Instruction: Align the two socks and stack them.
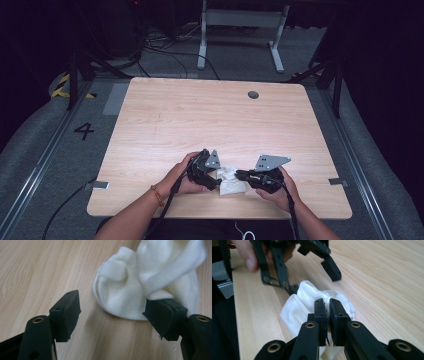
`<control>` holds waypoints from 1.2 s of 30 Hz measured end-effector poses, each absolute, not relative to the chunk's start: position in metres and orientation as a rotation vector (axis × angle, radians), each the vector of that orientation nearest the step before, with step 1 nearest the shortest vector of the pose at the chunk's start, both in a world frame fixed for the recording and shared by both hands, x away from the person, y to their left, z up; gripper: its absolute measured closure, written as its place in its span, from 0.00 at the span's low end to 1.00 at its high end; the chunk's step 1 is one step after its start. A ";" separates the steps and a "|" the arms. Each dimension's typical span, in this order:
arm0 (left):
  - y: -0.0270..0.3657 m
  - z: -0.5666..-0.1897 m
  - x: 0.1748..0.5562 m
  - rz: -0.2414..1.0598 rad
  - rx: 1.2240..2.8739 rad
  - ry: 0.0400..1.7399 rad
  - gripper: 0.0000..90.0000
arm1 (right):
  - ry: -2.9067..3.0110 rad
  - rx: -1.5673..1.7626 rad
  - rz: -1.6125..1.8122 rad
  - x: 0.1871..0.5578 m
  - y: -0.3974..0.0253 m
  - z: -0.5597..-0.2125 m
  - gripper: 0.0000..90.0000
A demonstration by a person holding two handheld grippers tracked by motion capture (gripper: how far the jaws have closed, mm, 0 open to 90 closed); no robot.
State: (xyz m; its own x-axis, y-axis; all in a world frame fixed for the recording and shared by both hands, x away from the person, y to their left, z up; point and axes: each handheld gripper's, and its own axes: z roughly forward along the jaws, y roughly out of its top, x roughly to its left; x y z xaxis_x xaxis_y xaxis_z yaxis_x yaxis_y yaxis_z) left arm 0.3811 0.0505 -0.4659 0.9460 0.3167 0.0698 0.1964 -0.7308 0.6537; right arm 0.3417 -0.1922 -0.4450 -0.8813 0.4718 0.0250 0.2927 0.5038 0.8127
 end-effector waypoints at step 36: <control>0.061 -0.472 0.387 0.175 2.439 0.428 0.36 | 2.512 0.609 1.255 0.355 -0.187 -0.435 0.81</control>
State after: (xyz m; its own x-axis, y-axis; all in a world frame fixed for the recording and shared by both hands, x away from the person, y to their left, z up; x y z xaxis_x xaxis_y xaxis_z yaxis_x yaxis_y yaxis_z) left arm 0.3868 0.0608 -0.4721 0.9379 0.3463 0.0188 0.2597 -0.7371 0.6239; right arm 0.3555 -0.1871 -0.4353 -0.8762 0.4794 -0.0498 0.2482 0.5373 0.8061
